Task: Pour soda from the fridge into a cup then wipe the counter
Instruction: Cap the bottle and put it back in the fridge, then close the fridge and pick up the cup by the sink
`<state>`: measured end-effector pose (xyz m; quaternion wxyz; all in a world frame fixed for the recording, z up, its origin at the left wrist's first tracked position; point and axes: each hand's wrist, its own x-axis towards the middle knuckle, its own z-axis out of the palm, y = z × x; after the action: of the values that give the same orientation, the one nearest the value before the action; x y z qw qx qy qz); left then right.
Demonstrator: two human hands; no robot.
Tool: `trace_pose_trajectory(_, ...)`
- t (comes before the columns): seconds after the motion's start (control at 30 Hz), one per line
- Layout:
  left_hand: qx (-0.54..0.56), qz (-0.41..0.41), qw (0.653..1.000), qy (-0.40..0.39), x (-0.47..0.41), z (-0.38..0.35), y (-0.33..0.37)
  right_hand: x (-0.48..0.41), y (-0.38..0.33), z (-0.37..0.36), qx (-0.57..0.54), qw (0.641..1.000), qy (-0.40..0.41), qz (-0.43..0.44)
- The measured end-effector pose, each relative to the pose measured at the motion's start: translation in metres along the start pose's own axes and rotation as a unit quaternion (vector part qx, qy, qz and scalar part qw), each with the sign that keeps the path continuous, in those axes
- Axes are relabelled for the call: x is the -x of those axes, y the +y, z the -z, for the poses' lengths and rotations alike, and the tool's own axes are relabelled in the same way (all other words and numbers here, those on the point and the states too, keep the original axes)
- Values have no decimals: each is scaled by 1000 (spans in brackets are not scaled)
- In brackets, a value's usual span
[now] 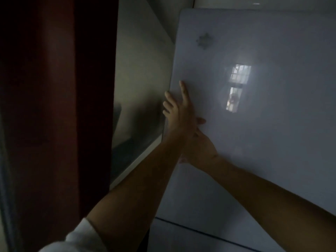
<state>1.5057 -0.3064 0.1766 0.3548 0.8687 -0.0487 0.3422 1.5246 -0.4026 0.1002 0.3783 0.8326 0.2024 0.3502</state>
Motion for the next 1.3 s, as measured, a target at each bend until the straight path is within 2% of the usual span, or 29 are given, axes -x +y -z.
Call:
trace_pose_trajectory(0.1, 13, -3, 1000, -7, 0, -3, 1, 2, 0, 7, 55, 998, -16, 17)
trace_pose_trajectory(0.27, 5, -12, 1000, 2, -2, -7, 2, 4, 4, 11, 16, 999, -11, 40)
trace_pose_trajectory(0.33, -7, -15, 1000, 15, -1, -9, -1, 4, 2, 4, -42, 998, 9, 53)
trace_pose_trajectory(0.43, -7, -23, 999, 31, 0, -9, -3, 8, 2, 18, -19, 999, -1, 32)
trace_pose_trajectory(0.5, 8, -24, 999, 21, 2, -8, -6, 12, -3, 23, -99, 994, 43, -5)
trace_pose_trajectory(0.53, 15, -25, 999, 15, 3, -7, -9, 15, -6, 25, -140, 986, 91, -9)
trace_pose_trajectory(0.6, 1, -30, 999, 14, 10, -5, -15, 26, -13, 12, -161, 974, 156, 18)
trace_pose_trajectory(0.67, -82, -46, 995, 34, 22, -4, -20, 46, -18, -9, -212, 968, 129, 41)
trace_pose_trajectory(0.77, -180, -92, 979, 20, 57, -9, -23, 82, -20, -33, -253, 967, 16, 24)
trace_pose_trajectory(0.83, -180, -115, 977, -8, 85, -16, -22, 109, -15, -35, -296, 955, -10, -15)
trace_pose_trajectory(0.97, -158, -141, 977, -42, 141, -31, -24, 171, -10, -27, -368, 923, 27, -107)
trace_pose_trajectory(1.03, -145, -146, 977, -60, 170, -36, -19, 206, -1, -11, -406, 901, 14, -151)
trace_pose_trajectory(1.13, -131, -176, 966, -137, 212, -46, -4, 268, 14, 15, -463, 832, -71, -297)
trace_pose_trajectory(1.23, -91, -200, 949, -226, 251, -63, 15, 345, 17, 40, -435, 795, -96, -411)
trace_pose_trajectory(1.3, -62, -242, 924, -290, 283, -77, 27, 399, 8, 63, -389, 779, -130, -474)
